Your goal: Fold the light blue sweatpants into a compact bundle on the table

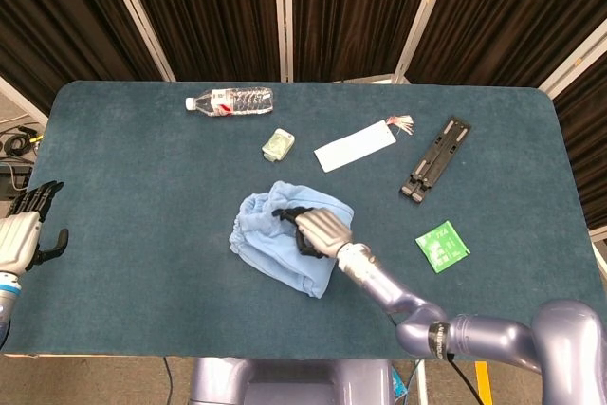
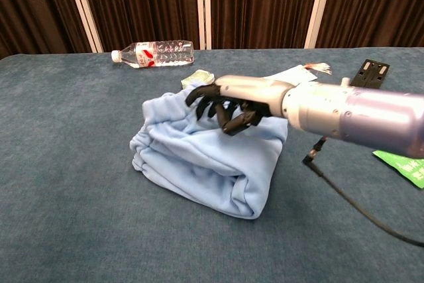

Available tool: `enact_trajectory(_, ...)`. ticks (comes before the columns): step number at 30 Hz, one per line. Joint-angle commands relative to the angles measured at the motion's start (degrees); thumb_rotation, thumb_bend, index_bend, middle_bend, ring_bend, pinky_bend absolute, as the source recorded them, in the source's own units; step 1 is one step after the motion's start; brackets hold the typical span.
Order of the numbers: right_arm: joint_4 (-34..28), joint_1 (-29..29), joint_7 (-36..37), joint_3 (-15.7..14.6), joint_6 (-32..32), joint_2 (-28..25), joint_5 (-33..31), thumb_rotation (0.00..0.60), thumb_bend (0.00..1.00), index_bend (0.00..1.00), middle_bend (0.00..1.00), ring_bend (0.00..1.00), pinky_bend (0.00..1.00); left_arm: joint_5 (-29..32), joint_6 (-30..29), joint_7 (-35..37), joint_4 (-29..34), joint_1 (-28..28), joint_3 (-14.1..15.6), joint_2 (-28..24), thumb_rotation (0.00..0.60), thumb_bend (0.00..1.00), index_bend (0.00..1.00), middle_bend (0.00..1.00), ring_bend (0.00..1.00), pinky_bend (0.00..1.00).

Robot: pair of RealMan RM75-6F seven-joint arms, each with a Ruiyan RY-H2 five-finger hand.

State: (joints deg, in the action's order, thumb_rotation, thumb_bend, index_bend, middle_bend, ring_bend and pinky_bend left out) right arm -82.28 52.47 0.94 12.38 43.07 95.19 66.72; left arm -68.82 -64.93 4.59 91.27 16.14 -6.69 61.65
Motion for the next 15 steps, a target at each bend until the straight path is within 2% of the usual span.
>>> enact_trajectory(1, -0.14, 0.64, 0.73, -0.17, 0.07, 0.97, 1.94, 0.6, 0.92, 0.2, 0.25, 0.24, 0.33, 0.0, 0.05, 0.11, 0.06, -0.02, 0.02, -0.05, 0.6, 0.57, 0.0, 0.0, 0.0, 0.0)
enact_trajectory(6, 0.0, 1.08, 0.67, -1.12, 0.21, 1.65, 4.71, 0.6, 0.93, 0.21, 0.26, 0.25, 0.34, 0.1, 0.34, 0.11, 0.08, 0.02, 0.09, -0.19, 0.6, 0.57, 0.0, 0.0, 0.0, 0.0)
enact_trajectory(15, 3.64, 1.67, -2.12, -5.26, 0.46, 3.86, 10.77, 0.6, 0.93, 0.22, 0.26, 0.25, 0.34, -0.04, 0.14, 0.13, 0.38, -0.11, 0.15, -0.39, 0.6, 0.57, 0.0, 0.0, 0.0, 0.0)
